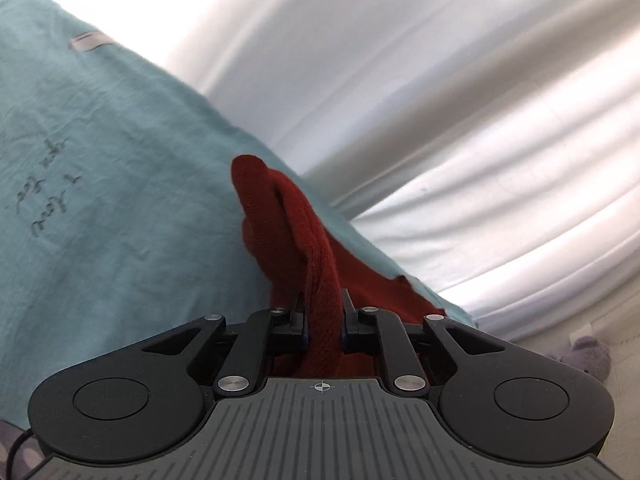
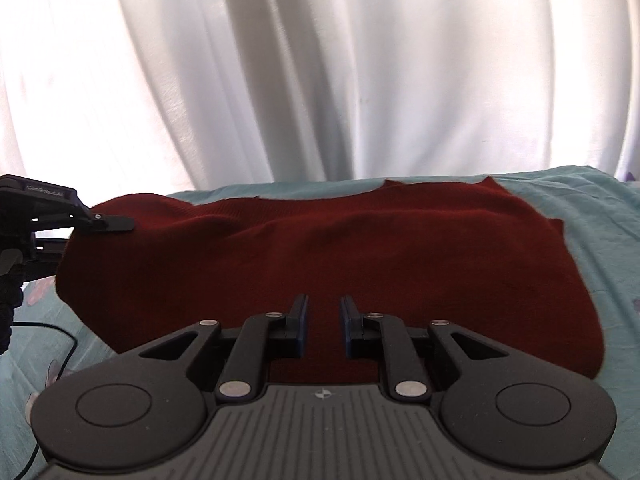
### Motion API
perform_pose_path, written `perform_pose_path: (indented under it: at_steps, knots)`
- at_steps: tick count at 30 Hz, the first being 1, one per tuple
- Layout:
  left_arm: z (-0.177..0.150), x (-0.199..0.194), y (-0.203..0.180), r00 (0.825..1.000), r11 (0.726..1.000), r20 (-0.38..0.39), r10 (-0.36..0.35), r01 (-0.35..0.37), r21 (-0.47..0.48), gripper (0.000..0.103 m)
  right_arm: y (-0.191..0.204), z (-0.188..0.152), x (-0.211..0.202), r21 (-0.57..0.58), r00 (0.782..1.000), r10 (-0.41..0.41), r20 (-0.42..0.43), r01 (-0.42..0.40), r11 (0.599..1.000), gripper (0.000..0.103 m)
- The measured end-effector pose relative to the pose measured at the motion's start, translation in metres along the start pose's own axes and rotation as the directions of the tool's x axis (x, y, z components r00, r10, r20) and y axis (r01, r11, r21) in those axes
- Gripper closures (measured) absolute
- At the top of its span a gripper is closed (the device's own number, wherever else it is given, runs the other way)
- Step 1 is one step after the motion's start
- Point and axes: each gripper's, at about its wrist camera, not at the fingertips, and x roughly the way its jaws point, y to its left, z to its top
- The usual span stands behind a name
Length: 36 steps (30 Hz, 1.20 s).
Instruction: Fold small clothes
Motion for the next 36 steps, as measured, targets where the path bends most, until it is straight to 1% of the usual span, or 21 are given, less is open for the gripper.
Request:
perform_pose_path:
  at_steps: [5, 9, 11, 12, 14, 16, 17, 18, 19, 20, 21, 22, 24, 26, 27, 29, 31, 32, 33, 34, 36]
  knots:
    - [-0.027, 0.037, -0.076, 0.999, 0.988, -0.047, 0.007, 0.001, 0.157, 0.089, -0.029, 0.000, -0.019, 0.088, 0.997, -0.061, 0.038, 0.057, 0.994, 0.087]
    - [-0.066, 0.086, -0.098, 0.992, 0.977, -0.107, 0.072, -0.049, 0.207, 0.089, -0.041, -0.004, -0.026, 0.126, 0.996, -0.081, 0.028, 0.076, 0.989, 0.087]
    - [-0.083, 0.104, -0.095, 0.985, 0.974, -0.123, 0.119, -0.092, 0.209, 0.088, -0.044, -0.008, -0.028, 0.123, 0.997, -0.079, 0.022, 0.076, 0.989, 0.087]
    - [-0.090, 0.106, -0.093, 0.988, 0.975, -0.106, 0.112, -0.088, 0.205, 0.088, -0.047, -0.009, -0.027, 0.121, 0.997, -0.081, 0.013, 0.079, 0.989, 0.087]
    - [-0.096, 0.102, -0.094, 0.993, 0.969, -0.075, 0.093, -0.073, 0.237, 0.079, -0.050, -0.011, -0.024, 0.127, 0.997, -0.080, 0.005, 0.079, 0.989, 0.087]
    - [-0.096, 0.089, -0.100, 0.989, 0.964, -0.136, 0.053, -0.016, 0.264, 0.077, -0.054, -0.012, -0.026, 0.139, 0.997, -0.078, -0.003, 0.077, 0.987, 0.087]
    - [-0.094, 0.079, -0.103, 0.987, 0.965, -0.159, 0.020, 0.022, 0.261, 0.072, -0.055, -0.011, -0.026, 0.142, 0.997, -0.073, 0.002, 0.072, 0.987, 0.087]
    - [-0.093, 0.063, -0.103, 0.989, 0.963, -0.150, -0.014, 0.053, 0.262, 0.067, -0.054, -0.010, -0.028, 0.139, 0.998, -0.065, 0.009, 0.063, 0.988, 0.087]
    - [-0.091, 0.046, -0.102, 0.993, 0.959, -0.117, -0.033, 0.065, 0.277, 0.056, -0.053, -0.007, -0.021, 0.131, 0.998, -0.056, 0.013, 0.054, 0.990, 0.087]
    - [-0.091, 0.030, -0.103, 0.997, 0.953, -0.072, -0.033, 0.053, 0.298, 0.046, -0.051, -0.004, -0.021, 0.124, 0.999, -0.045, 0.018, 0.043, 0.991, 0.087]
    - [-0.090, 0.015, -0.100, 1.000, 0.951, -0.023, -0.018, 0.024, 0.307, 0.044, -0.047, -0.001, -0.018, 0.113, 0.999, -0.024, 0.023, 0.021, 0.993, 0.086]
    - [-0.088, 0.005, -0.094, 1.000, 0.952, 0.020, 0.006, -0.012, 0.307, 0.044, -0.042, 0.002, -0.016, 0.099, 1.000, 0.002, 0.023, -0.005, 0.995, 0.086]
    - [-0.084, -0.001, -0.078, 0.992, 0.951, 0.082, 0.101, -0.120, 0.284, 0.044, -0.027, 0.008, -0.009, 0.069, 0.998, 0.060, 0.018, -0.061, 0.996, 0.086]
    - [-0.081, 0.005, -0.058, 0.971, 0.944, 0.087, 0.223, -0.238, 0.230, 0.047, -0.011, 0.010, -0.001, 0.039, 0.992, 0.127, 0.005, -0.127, 0.991, 0.086]
    - [-0.080, 0.010, -0.046, 0.966, 0.945, 0.067, 0.252, -0.260, 0.200, 0.048, -0.002, 0.010, 0.004, 0.016, 0.987, 0.158, -0.004, -0.158, 0.987, 0.086]
    - [-0.085, 0.020, -0.030, 0.965, 0.953, 0.012, 0.264, -0.262, 0.150, 0.049, 0.012, 0.007, 0.017, -0.029, 0.983, 0.181, -0.030, -0.182, 0.983, 0.086]
    - [-0.092, 0.029, -0.018, 0.972, 0.968, -0.031, 0.234, -0.230, 0.103, 0.049, 0.018, 0.000, 0.034, -0.059, 0.984, 0.155, -0.083, -0.160, 0.985, 0.087]
    - [-0.096, 0.031, -0.018, 0.975, 0.973, -0.037, 0.218, -0.214, 0.087, 0.047, 0.018, -0.004, 0.044, -0.075, 0.986, 0.118, -0.118, -0.128, 0.989, 0.087]
    - [-0.099, 0.034, -0.018, 0.977, 0.975, -0.043, 0.209, -0.204, 0.086, 0.046, 0.015, -0.009, 0.050, -0.084, 0.985, 0.087, -0.148, -0.100, 0.991, 0.089]
    - [-0.103, 0.037, -0.021, 0.978, 0.975, -0.049, 0.204, -0.199, 0.101, 0.046, 0.009, -0.011, 0.049, -0.078, 0.985, 0.118, -0.128, -0.128, 0.989, 0.090]
    - [-0.109, 0.039, -0.027, 0.979, 0.970, -0.036, 0.199, -0.191, 0.150, 0.046, 0.005, -0.009, 0.042, -0.077, 0.983, 0.117, -0.140, -0.128, 0.989, 0.092]
